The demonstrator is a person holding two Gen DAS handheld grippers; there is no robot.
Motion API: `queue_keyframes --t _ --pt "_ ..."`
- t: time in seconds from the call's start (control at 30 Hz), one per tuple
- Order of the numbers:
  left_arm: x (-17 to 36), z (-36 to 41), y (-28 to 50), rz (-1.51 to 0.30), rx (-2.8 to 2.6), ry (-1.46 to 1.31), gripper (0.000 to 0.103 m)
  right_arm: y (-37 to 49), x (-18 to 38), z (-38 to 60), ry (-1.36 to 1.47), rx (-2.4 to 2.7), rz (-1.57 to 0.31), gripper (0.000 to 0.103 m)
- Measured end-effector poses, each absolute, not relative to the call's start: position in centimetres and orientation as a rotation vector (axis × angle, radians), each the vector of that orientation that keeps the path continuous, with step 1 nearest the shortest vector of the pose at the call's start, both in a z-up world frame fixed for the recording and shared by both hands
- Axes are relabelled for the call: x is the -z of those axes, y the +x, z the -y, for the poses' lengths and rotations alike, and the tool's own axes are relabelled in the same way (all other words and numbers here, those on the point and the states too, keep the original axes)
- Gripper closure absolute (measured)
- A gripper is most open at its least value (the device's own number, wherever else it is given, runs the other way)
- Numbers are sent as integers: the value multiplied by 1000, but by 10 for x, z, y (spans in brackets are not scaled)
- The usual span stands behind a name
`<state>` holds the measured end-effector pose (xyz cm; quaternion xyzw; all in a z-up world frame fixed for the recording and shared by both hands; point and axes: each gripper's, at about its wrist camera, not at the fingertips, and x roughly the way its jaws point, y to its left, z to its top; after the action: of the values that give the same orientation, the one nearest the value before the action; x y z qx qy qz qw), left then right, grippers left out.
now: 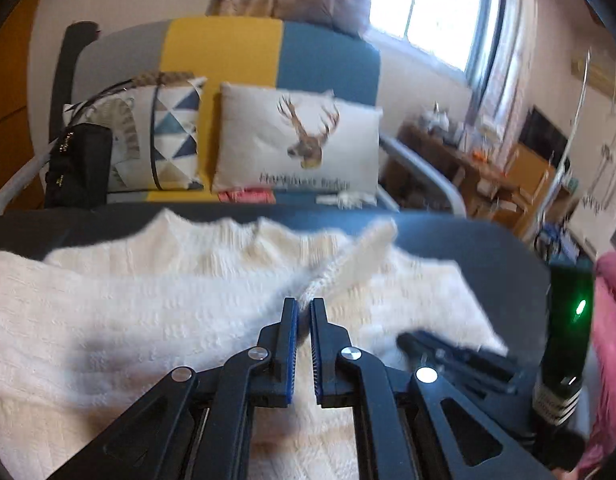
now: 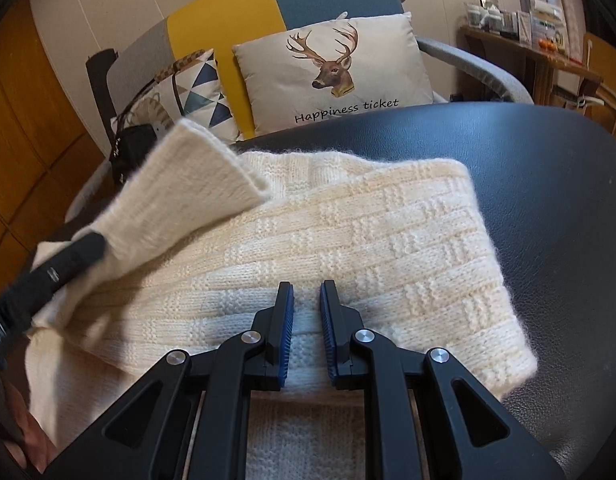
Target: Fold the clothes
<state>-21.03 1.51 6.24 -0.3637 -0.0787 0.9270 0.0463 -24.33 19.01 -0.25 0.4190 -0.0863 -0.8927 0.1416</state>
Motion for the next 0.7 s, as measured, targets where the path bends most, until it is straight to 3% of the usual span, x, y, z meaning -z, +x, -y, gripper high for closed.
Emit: queue_keyframes --t 0.23,0.3,0.7 --pt "-49 19 -186 441 -2777 -1109 95 -244 5 -200 1201 2541 341 87" --pt "-46 27 -178 465 -2774 -1107 90 -244 4 -199 1201 2542 339 87" --pt "-42 120 -142 610 -2943 -1151 90 -247 5 -209 1200 2490 448 87"
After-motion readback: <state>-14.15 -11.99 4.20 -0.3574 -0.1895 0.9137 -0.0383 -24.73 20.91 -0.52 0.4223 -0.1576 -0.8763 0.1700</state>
